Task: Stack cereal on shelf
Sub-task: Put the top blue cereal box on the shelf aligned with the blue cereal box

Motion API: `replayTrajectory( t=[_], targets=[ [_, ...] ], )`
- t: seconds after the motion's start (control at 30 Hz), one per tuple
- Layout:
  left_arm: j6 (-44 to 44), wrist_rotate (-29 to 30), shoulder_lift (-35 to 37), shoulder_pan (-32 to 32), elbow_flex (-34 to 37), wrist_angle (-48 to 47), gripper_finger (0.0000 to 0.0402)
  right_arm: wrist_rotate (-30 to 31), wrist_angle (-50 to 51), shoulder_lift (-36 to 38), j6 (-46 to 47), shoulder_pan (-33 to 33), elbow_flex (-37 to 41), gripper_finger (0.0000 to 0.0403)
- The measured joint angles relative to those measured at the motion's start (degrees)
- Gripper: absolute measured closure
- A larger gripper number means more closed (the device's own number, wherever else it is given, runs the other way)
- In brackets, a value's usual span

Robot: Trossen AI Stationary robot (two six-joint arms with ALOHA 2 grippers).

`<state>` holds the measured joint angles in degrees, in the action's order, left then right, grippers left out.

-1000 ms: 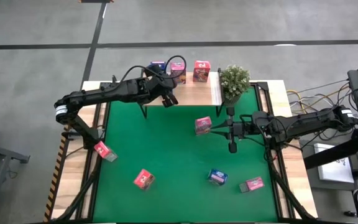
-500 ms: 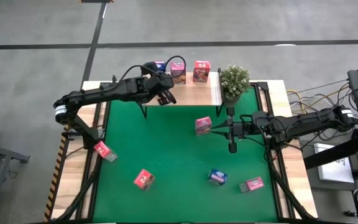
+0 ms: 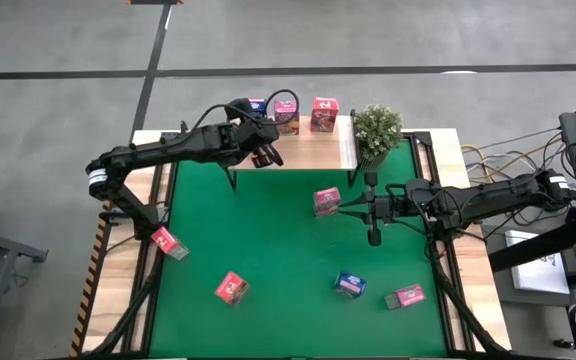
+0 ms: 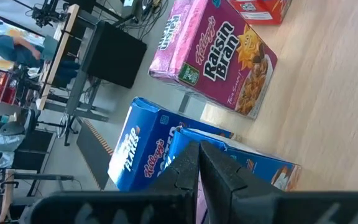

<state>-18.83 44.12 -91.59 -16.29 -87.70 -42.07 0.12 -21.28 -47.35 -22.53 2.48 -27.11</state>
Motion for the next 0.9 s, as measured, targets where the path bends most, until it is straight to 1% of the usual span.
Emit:
replayTrajectory(
  t=[0.33, 0.53, 0.67, 0.8, 0.9],
  targets=[
    [0.3, 0.1, 0.1, 0.2, 0.0, 0.5, 0.0402, 0.0, 0.0, 0.0, 0.0, 0.0, 0.0, 0.0355],
    [0.3, -0.1, 0.1, 0.6, -1.6, 0.4, 0.0402, 0.0, 0.0, 0.0, 0.0, 0.0, 0.0, 0.0355],
    [0.2, -3.8, 0.4, 0.9, -3.6, -0.5, 0.0402, 0.0, 0.0, 0.0, 0.0, 0.0, 0.0, 0.0355],
    [0.1, -4.9, 0.5, 1.2, -6.3, -3.9, 0.0402, 0.0, 0.0, 0.0, 0.3, 0.0, 0.0, 0.0355],
    [1.1, -5.2, 0.9, 1.8, -8.9, -9.8, 0.0402, 0.0, 0.0, 0.0, 0.7, 0.0, 0.0, 0.0355]
  ],
)
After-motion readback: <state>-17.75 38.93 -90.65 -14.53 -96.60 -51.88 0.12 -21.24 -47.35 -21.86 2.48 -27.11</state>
